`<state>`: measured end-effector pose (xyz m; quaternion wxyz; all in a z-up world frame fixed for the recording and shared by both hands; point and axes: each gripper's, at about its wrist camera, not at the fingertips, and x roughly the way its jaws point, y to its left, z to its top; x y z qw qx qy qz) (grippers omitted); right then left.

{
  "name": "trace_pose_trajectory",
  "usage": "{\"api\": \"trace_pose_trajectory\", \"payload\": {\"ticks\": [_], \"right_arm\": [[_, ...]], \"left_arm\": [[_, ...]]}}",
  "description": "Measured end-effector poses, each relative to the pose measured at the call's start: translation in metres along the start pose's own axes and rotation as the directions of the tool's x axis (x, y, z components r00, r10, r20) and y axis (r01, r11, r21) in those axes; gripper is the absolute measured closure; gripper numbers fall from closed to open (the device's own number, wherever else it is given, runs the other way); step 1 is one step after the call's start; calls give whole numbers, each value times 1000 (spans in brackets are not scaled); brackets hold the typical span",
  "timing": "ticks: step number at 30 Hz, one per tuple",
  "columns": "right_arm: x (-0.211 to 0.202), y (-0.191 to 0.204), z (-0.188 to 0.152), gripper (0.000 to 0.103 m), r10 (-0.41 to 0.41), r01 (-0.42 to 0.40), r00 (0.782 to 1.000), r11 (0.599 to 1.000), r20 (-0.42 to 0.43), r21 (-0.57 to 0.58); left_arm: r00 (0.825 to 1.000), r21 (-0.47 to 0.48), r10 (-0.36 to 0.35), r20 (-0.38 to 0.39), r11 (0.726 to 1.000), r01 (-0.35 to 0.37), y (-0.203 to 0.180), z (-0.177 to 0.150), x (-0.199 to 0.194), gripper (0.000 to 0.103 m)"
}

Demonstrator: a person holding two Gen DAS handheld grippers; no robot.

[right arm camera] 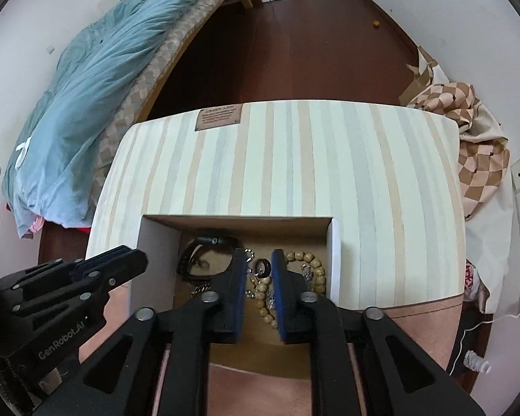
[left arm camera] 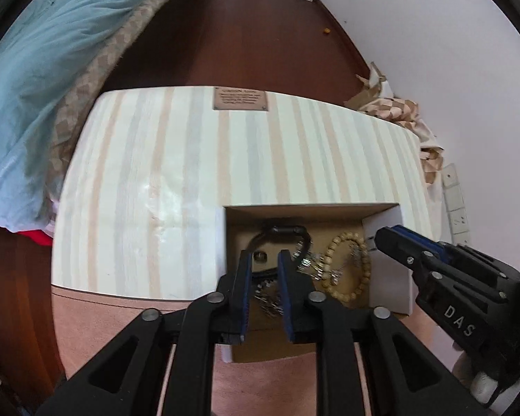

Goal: Organize jewelry
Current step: 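Lower both black rings into the white box and open both tools, then lift both open tools away from the box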

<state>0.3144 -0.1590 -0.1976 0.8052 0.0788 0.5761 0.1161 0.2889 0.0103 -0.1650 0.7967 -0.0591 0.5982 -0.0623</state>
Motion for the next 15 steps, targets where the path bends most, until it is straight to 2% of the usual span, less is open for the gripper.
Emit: {"api": "trace_pose_trajectory", "payload": {"ticks": [1, 2, 4, 8, 9, 11, 13, 15], "right_arm": [[0, -1, 1, 69, 3, -3, 1000, 1000, 2, 9], [-1, -3, 2, 64, 5, -5, 1000, 1000, 6, 18], [-5, -8, 2, 64, 1, -1, 1000, 1000, 16, 29], [-17, -15, -6, 63, -34, 33, 999, 999, 40, 41], [-20, -17, -9, 58, -45, 43, 998, 998, 44, 43], [-26, -19, -15, 48, -64, 62, 997, 997, 52, 44], [-33, -20, -23, 42, -102, 99, 993, 994, 66, 39], [-39, -19, -30, 32, -141, 139, 987, 990, 74, 30]], "left_arm": [[1000, 1, 24, 11, 1000, -24, 1, 0, -2, 70], [999, -1, 43, 26, 999, -43, 2, 0, -6, 53], [997, -7, 64, 52, 998, -63, 6, -2, -13, 40], [992, -12, 99, 75, 995, -98, 12, -6, -24, 38], [991, -15, 106, 78, 994, -105, 14, -7, -26, 35], [988, -20, 126, 93, 992, -125, 15, -15, -33, 16], [982, -17, 154, 110, 988, -153, 13, -22, -37, 14], [978, -17, 171, 117, 985, -170, 13, -28, -40, 13]]}}
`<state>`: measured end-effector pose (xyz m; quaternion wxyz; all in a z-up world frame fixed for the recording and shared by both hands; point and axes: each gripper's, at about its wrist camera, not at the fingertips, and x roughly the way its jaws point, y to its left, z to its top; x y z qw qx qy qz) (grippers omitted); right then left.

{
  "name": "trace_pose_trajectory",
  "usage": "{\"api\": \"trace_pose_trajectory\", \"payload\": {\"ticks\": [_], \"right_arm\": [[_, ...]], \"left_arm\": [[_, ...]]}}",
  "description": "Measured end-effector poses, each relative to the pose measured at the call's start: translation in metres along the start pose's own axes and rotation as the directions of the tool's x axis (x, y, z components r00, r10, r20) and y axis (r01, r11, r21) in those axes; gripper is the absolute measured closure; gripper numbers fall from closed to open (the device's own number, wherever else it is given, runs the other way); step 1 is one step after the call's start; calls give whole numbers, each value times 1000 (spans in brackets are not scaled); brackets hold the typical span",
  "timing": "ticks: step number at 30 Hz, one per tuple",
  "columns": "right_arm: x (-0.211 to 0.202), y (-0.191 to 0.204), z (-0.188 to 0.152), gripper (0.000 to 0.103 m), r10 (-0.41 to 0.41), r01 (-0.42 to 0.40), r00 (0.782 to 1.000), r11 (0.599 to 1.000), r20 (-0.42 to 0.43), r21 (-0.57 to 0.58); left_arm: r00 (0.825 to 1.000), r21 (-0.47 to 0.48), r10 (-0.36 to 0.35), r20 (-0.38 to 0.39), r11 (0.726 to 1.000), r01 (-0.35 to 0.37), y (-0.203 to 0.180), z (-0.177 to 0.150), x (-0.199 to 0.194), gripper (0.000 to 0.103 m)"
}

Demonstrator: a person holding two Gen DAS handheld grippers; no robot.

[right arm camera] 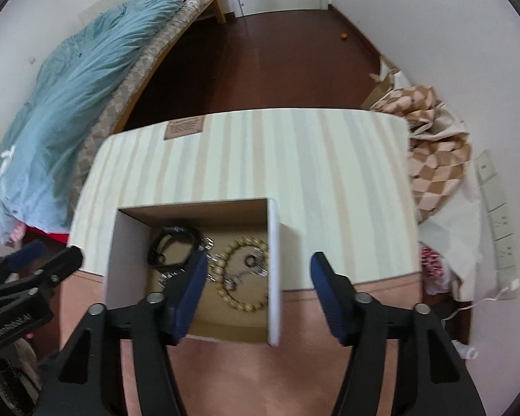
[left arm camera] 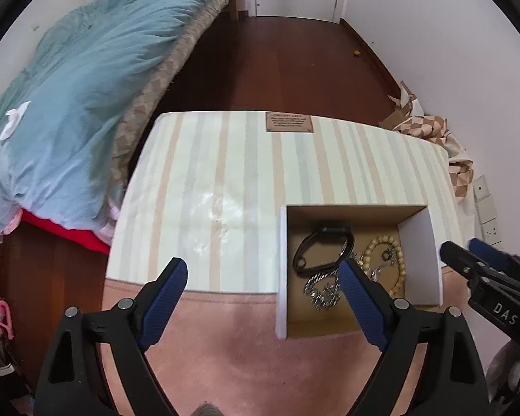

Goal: Organize jewelry
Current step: 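Lift both open tools away from the box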

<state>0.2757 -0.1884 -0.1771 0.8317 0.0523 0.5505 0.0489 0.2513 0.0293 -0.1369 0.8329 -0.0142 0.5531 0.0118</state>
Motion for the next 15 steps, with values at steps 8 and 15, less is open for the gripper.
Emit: {"api": "trace_pose_trajectory", "payload": {"ticks": [8, 15], "right_arm": [[-16, 6, -33, 4, -142, 143, 990, 989, 9, -50], [-41, 5, -49, 0, -158, 159, 987, 987, 22, -32]], "left_arm": [[998, 7, 54, 17, 999, -54, -5, -28, -12, 0], [998, -4, 46, 37, 999, -46, -5, -41, -33, 0]]}}
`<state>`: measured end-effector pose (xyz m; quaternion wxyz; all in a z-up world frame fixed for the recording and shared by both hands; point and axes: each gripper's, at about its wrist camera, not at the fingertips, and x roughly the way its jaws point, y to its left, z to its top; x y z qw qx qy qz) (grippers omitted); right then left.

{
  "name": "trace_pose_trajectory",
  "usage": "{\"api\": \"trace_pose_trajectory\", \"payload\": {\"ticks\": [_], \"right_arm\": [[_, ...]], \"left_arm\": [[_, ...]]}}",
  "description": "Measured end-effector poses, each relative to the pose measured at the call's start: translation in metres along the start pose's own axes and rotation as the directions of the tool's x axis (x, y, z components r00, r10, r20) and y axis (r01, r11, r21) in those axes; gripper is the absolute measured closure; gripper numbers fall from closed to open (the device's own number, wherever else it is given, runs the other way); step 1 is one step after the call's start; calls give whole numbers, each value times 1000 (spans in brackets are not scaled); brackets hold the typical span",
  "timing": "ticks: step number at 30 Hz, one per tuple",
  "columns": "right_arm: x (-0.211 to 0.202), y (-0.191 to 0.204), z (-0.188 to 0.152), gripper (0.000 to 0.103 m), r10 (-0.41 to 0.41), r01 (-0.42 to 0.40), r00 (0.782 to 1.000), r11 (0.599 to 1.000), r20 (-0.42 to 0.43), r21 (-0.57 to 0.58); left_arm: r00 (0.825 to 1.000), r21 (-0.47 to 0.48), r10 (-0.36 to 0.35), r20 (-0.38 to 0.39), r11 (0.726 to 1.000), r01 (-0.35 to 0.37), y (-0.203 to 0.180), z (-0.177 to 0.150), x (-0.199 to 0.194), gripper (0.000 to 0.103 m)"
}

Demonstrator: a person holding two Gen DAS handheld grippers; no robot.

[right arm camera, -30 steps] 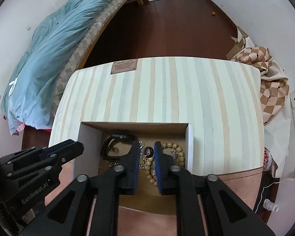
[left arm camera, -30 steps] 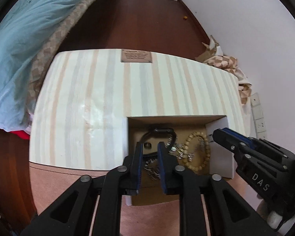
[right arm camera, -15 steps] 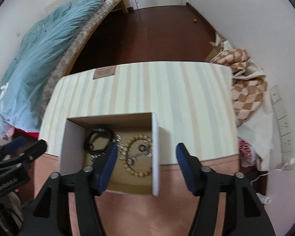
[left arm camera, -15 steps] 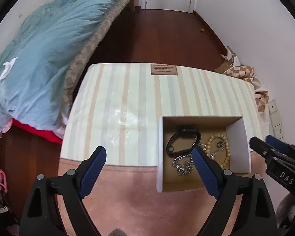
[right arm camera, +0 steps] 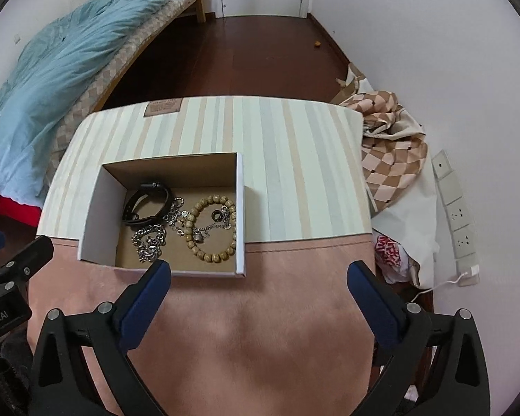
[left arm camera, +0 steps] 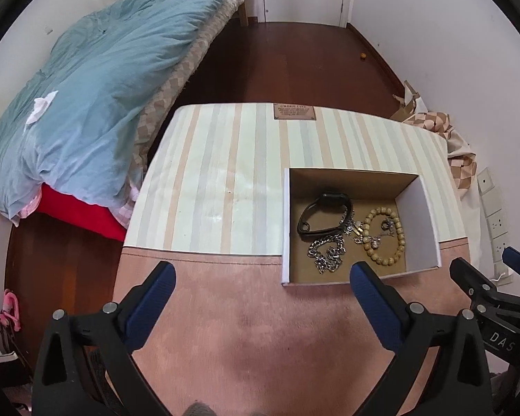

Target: Organize jewelry

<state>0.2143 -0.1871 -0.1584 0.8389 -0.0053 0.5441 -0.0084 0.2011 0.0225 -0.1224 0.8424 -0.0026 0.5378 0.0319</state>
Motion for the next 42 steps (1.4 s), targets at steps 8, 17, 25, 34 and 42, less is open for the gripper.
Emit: {"api": "trace_pose_trajectory", "payload": {"ticks": [8, 17, 25, 34, 42], "right_arm": [[-63, -4, -22, 0, -8, 6, 996, 1000, 84, 24], [-159, -10, -54, 0, -19, 11, 974, 999, 225, 38], [-234, -14, -79, 0, -21, 8, 944, 999, 330, 41], [-287, -9, -103, 0, -9, 2, 918, 1000, 397, 18], [-293, -6, -106, 0, 5, -12, 923, 1000, 385, 16]], "left_arm": [[997, 10, -19, 81, 1000, 18, 1, -25, -61, 0], [980, 6, -33, 196, 999, 32, 8, -50, -146, 0], [970, -11, -51, 238, 998, 55, 13, -74, -200, 0], [960, 3, -51, 275, 999, 52, 15, -91, -235, 0], [965, -6, -43, 257, 999, 47, 13, -90, -238, 0]]}}
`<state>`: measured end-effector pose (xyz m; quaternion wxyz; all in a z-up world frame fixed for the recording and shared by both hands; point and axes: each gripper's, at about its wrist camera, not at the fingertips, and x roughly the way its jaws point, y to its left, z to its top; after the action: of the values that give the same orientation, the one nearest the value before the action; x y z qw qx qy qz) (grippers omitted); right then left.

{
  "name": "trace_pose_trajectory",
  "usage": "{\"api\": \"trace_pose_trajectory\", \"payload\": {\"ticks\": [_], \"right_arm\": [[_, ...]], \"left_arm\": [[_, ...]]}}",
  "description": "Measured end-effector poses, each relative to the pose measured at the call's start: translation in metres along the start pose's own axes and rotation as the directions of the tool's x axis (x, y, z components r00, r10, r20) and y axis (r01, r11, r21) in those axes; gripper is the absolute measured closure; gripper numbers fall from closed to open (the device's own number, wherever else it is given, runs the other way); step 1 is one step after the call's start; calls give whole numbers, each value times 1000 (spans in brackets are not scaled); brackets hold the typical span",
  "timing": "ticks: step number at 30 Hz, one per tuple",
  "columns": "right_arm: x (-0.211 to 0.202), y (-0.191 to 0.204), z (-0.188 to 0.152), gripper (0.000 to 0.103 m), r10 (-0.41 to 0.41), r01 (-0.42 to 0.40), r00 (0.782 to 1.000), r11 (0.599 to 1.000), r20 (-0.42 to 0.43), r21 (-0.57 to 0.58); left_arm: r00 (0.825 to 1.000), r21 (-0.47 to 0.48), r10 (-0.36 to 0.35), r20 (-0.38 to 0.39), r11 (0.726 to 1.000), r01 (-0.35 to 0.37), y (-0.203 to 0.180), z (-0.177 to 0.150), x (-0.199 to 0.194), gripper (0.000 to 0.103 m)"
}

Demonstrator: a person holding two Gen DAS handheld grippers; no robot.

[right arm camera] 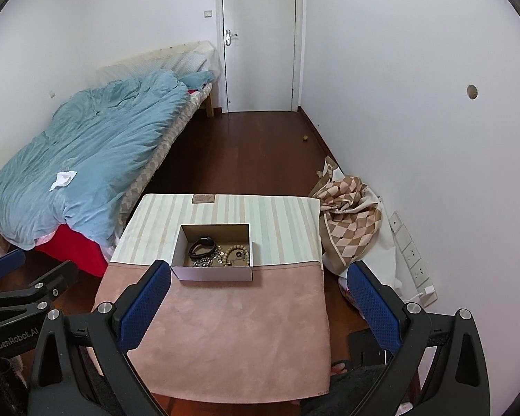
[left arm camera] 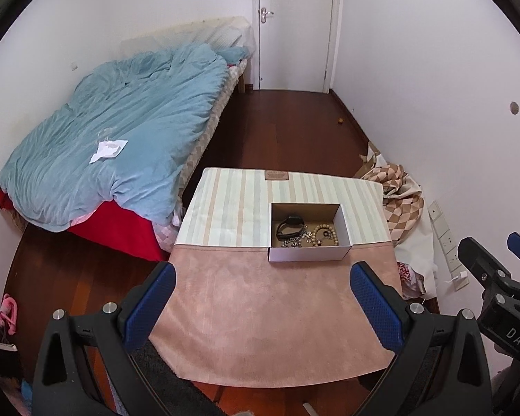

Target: Organize jewelry

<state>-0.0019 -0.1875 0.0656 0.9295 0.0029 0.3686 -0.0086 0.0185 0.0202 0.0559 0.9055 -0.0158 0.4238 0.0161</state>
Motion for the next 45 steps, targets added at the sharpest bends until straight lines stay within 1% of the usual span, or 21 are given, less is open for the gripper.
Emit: {"api": "trace_pose_trajectory", "payload": {"ticks": [5, 9, 15, 20, 26, 32, 40, 45], "right_arm": [[10, 0, 10, 0, 3, -3, 1000, 1000, -15, 2], [20, 0, 24, 0, -2, 2, 1000, 1000, -14, 0], [51, 0, 43, 0, -7, 7, 999, 1000, -54, -6], [77, 3, 47, 0, -25, 24, 995, 1000, -94, -19], [99, -1, 48, 0, -38, 36, 991, 999, -126, -17], [108, -1, 48, 0, -42, 39, 988, 999, -147, -23], [109, 2, 49, 0, -44, 40, 988, 999, -150, -32], [111, 2, 47, 0, -37, 32, 986, 999, -163, -31]], "left_arm": [[1000, -8, -2, -18, 1000, 2, -4, 11, 6, 0], [999, -11, 0, -32, 1000, -1, -5, 20, 13, 0], [998, -11, 28, -56, 1000, -29, -6, 35, 34, 0], [994, -9, 33, -104, 999, -34, -7, 40, 58, 0], [991, 2, 41, -129, 999, -41, -12, 43, 73, 0], [989, 6, 45, -138, 999, -45, -14, 47, 80, 0], [990, 1, 43, -137, 999, -43, -13, 49, 81, 0], [989, -2, 56, -138, 998, -57, -12, 48, 82, 0]]}}
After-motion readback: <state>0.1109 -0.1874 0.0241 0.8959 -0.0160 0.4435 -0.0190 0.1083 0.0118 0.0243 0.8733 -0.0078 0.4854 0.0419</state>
